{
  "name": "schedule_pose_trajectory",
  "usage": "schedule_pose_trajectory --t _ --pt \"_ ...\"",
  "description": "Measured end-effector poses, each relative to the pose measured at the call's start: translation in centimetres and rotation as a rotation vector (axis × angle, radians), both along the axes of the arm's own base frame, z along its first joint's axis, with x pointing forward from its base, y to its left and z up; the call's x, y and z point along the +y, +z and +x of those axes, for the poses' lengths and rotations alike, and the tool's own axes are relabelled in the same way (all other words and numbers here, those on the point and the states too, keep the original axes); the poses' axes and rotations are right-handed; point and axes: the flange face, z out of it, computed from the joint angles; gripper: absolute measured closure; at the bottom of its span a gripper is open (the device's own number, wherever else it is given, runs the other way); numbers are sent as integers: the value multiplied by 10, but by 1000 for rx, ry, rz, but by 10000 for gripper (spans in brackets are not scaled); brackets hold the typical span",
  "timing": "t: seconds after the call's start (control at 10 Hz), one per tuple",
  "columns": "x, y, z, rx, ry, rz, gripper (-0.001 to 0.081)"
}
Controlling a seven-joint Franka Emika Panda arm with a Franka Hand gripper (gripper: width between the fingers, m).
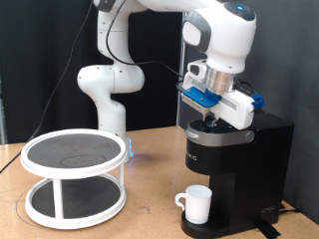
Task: Make a cup of coffee with the keurig machine
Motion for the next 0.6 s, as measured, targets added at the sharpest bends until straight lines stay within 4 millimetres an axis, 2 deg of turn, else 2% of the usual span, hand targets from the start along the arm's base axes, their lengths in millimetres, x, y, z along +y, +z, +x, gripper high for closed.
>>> schedule_pose_trajectory --t 0.3,0.6 --pt "1 6 1 -6 45 58 806" --pt "-12 49 4 -123 57 179 806"
